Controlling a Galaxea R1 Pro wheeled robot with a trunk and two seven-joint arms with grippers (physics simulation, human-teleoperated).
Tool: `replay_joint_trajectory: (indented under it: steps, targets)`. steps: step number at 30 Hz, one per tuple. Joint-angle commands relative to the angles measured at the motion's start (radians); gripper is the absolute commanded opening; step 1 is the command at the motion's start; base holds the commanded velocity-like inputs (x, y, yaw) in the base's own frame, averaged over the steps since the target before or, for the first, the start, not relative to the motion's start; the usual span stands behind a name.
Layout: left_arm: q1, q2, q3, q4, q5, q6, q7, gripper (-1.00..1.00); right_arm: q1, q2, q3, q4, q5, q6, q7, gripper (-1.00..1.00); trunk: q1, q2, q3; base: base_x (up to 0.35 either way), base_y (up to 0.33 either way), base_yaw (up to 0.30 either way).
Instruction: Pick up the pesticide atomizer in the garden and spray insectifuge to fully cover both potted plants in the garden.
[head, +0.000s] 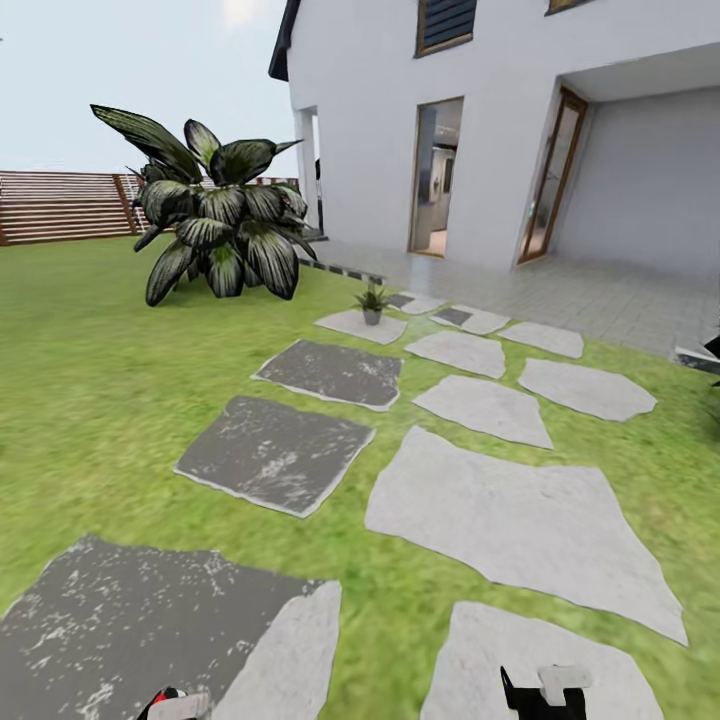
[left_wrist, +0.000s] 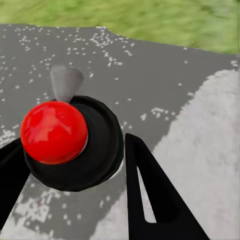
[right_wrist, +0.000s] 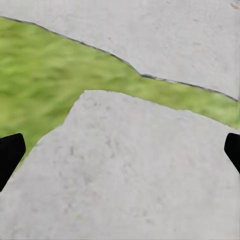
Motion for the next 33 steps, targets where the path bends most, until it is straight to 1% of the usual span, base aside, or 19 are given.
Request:
replay_joint_trajectory:
  steps: [1,14,33]
  targets:
    - [-0.001,0.000,0.003,0.001,0.002,-0.003,-0.001,-1.00,-0.001,0.000,0.000,0.001,0.001,-0.003,0.000,1.00,0.000,0.000,-0.001,0.339,0.002,0.000]
    - [-0.001,0.000,0.001,0.001,0.002,-0.003,-0.001,-1.00,-0.001,0.000,0.000,0.001,0.001,-0.003,0.000,1.00,0.000,0.000,-0.001,0.339,0.005,0.000]
    - [-0.001,0.000,0.002,0.001,0.002,-0.003,-0.001,-1.00,-0.001,0.000,0.000,0.001,-0.001,-0.003,-0.004,1.00,0.000,0.000,-0.001,0.339,0.097,0.000]
